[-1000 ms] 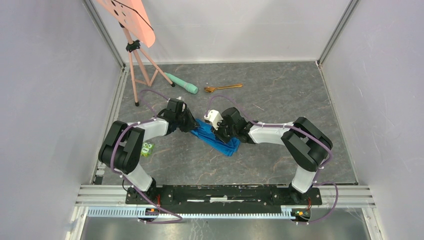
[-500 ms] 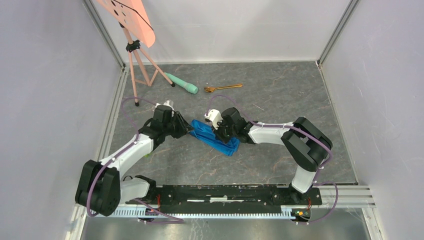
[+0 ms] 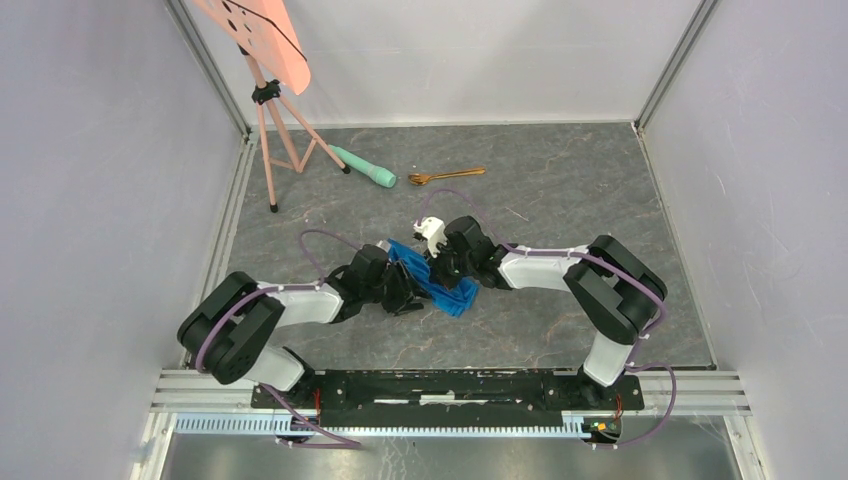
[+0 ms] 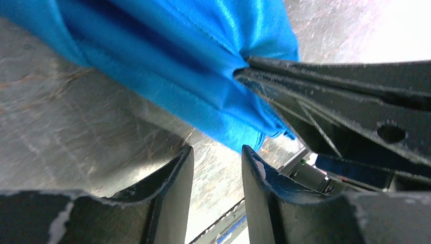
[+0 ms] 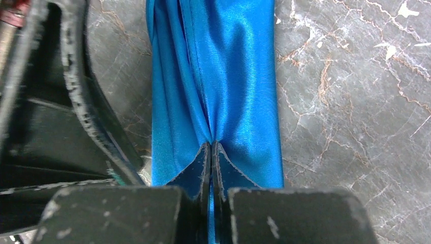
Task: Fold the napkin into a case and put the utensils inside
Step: Smooth out the top corner of the smaller-rectangle-folded napkin at the center of the board.
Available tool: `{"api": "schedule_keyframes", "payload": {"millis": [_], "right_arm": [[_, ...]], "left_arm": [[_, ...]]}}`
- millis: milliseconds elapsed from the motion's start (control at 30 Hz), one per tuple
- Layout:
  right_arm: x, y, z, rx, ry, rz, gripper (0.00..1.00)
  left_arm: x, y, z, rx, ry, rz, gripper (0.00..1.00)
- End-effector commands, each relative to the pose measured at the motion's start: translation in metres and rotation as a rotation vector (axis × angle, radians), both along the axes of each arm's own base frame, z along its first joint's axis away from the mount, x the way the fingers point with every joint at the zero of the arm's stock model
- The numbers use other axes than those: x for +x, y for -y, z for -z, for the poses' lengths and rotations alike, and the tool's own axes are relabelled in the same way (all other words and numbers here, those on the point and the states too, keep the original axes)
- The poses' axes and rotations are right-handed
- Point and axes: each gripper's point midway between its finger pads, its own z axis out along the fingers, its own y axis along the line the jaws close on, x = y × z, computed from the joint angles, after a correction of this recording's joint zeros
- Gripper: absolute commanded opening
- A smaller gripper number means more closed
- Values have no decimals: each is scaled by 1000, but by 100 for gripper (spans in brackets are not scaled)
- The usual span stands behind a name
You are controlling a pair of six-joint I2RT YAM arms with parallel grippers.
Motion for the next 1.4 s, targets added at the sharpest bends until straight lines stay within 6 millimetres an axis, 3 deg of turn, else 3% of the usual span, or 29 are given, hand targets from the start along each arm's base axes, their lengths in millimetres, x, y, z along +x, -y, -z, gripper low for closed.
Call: {"api": "schedule_keyframes", "payload": {"millis": [0,300,433,967,1233,1367], "right_arm": [[-5,-9,-24,86,-10,9,0],[-14,-17,-42,159,-78,24,1],[-19,-18,-45,181,-116,53,1],[-24,-25,-30,240,-243,184,1],[-30,-10,15,168,-266,221,0],[-32,2,38,105,-254,229,0]], "left_arm": [[13,8,3,-55,-9,-94,46],[10,2,20,-2,-25,-106,16],[9,2,21,3,-24,-105,10],[9,8,24,15,-27,-90,8],[9,7,24,26,-20,-79,8],[5,1,23,45,1,-59,17]]}}
